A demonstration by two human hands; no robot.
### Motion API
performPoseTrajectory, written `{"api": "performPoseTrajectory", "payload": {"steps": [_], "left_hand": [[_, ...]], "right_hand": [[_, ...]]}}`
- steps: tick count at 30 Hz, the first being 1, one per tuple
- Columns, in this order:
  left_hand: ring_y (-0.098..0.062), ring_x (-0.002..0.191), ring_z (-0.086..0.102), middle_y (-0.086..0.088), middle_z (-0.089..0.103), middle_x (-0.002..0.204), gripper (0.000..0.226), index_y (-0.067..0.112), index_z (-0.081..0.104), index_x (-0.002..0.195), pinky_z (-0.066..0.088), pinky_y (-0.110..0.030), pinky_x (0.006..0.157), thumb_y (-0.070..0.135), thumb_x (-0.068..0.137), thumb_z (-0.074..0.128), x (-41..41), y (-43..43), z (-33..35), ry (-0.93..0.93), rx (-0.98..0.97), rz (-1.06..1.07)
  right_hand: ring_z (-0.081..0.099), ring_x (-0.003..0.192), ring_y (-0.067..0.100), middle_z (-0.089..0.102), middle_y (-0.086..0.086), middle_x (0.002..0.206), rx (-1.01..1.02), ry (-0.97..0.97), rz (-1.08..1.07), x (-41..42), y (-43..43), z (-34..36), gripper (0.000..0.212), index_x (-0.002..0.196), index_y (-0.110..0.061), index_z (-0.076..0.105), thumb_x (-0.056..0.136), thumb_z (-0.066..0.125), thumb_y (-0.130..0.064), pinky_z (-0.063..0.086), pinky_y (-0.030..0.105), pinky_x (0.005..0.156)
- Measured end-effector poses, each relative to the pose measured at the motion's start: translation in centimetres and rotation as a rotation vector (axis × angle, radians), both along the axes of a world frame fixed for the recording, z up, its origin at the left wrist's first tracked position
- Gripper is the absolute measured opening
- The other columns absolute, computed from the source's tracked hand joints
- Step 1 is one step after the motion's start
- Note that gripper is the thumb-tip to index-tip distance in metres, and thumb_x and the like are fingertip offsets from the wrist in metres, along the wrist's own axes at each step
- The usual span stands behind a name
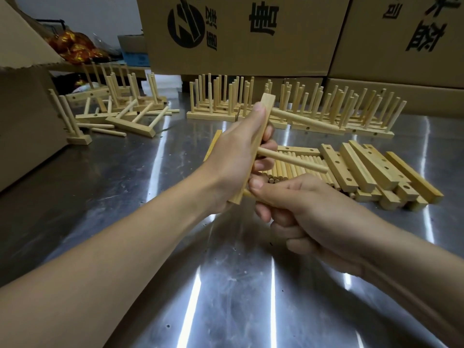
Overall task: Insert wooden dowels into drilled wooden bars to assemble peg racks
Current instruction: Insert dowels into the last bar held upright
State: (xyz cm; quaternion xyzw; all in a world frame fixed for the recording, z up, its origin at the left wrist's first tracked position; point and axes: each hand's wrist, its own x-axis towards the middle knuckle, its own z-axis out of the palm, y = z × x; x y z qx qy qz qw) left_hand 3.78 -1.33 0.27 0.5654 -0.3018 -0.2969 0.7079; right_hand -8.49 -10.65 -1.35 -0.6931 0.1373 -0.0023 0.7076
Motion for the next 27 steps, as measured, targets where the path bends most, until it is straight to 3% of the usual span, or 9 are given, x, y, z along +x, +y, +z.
{"api": "performPoseTrajectory", "payload": {"steps": [2, 4, 6, 8, 10, 12, 16, 22, 27], "left_hand": [[-0.011, 0.058, 0.036, 0.001, 0.042, 0.075, 0.044, 0.014, 0.044, 0.097, 0.022, -0.029, 0.054, 0.053, 0.113, 0.034, 0.0, 0.0, -0.1, 0.003, 0.009, 0.002], [-0.011, 0.058, 0.037, 0.001, 0.043, 0.075, 0.044, 0.013, 0.044, 0.1, 0.024, -0.029, 0.055, 0.053, 0.113, 0.033, 0.0, -0.2, -0.2, 0.004, 0.025, 0.018], [-0.012, 0.057, 0.036, 0.0, 0.042, 0.071, 0.046, 0.013, 0.045, 0.094, 0.025, -0.028, 0.057, 0.052, 0.113, 0.032, 0.1, -0.3, -0.3, 0.038, 0.027, 0.037], [-0.012, 0.056, 0.034, 0.0, 0.039, 0.068, 0.047, 0.017, 0.044, 0.084, 0.023, -0.029, 0.059, 0.052, 0.114, 0.031, 0.2, -0.5, -0.4, 0.125, 0.011, 0.041], [-0.012, 0.055, 0.035, 0.001, 0.039, 0.067, 0.05, 0.019, 0.045, 0.079, 0.02, -0.029, 0.059, 0.052, 0.113, 0.031, 0.3, -0.5, -0.4, 0.202, -0.006, 0.041], [-0.011, 0.054, 0.035, 0.001, 0.041, 0.067, 0.051, 0.019, 0.047, 0.078, 0.02, -0.028, 0.059, 0.053, 0.113, 0.032, 0.4, -0.3, -0.4, 0.226, -0.007, 0.035], [-0.012, 0.056, 0.036, 0.001, 0.043, 0.067, 0.051, 0.018, 0.048, 0.08, 0.025, -0.027, 0.058, 0.054, 0.112, 0.034, 0.6, 0.0, -0.5, 0.188, 0.014, 0.037], [-0.011, 0.056, 0.039, 0.003, 0.045, 0.069, 0.049, 0.018, 0.049, 0.085, 0.031, -0.026, 0.057, 0.055, 0.112, 0.033, 0.3, -0.2, -0.5, 0.067, 0.038, 0.024], [-0.013, 0.057, 0.039, 0.001, 0.045, 0.069, 0.049, 0.017, 0.049, 0.086, 0.031, -0.027, 0.056, 0.056, 0.112, 0.034, 0.5, -0.5, -0.6, 0.081, 0.05, 0.095]], "right_hand": [[0.015, 0.041, 0.007, 0.022, -0.006, 0.053, 0.09, 0.069, 0.046, 0.1, 0.0, 0.2, 0.043, 0.07, -0.012, 0.06, 0.104, 0.061, -0.037, 0.015, 0.015, 0.035], [0.02, 0.042, 0.01, 0.027, -0.004, 0.049, -0.107, 0.003, 0.025, 0.1, -0.2, 0.1, 0.048, 0.068, -0.01, 0.065, 0.105, 0.061, -0.04, 0.017, 0.019, 0.038], [0.031, 0.043, 0.009, 0.036, -0.005, 0.045, -0.667, -0.176, -0.046, -0.2, -0.4, -0.3, 0.054, 0.068, -0.012, 0.07, 0.106, 0.057, -0.049, 0.025, 0.023, 0.043], [0.043, 0.048, 0.009, 0.046, -0.009, 0.052, -1.266, -0.338, -0.131, -0.7, -0.7, -0.5, 0.053, 0.069, -0.023, 0.062, 0.107, 0.048, -0.055, 0.036, 0.03, 0.048], [0.045, 0.052, 0.012, 0.048, -0.013, 0.061, -1.547, -0.398, -0.154, -0.8, -0.7, -0.1, 0.043, 0.073, -0.029, 0.05, 0.109, 0.043, -0.052, 0.04, 0.038, 0.048], [0.043, 0.051, 0.012, 0.048, -0.013, 0.061, -1.544, -0.439, -0.144, -0.4, -0.6, -0.4, 0.044, 0.074, -0.027, 0.052, 0.111, 0.041, -0.047, 0.039, 0.037, 0.049], [0.048, 0.05, 0.013, 0.045, -0.007, 0.048, -1.133, -0.479, -0.086, 0.3, -0.9, -1.0, 0.05, 0.067, -0.018, 0.064, 0.11, 0.053, -0.041, 0.032, 0.021, 0.053], [0.027, 0.042, 0.011, 0.035, -0.002, 0.046, -0.491, -0.231, 0.023, 0.8, -1.5, -1.4, 0.057, 0.069, -0.009, 0.071, 0.108, 0.052, -0.046, 0.025, 0.022, 0.047], [0.046, 0.048, 0.008, 0.047, -0.012, 0.049, -0.887, -0.338, 0.017, 0.4, -1.7, -0.8, 0.045, 0.079, -0.02, 0.075, 0.108, 0.054, -0.047, 0.03, 0.019, 0.051]]}}
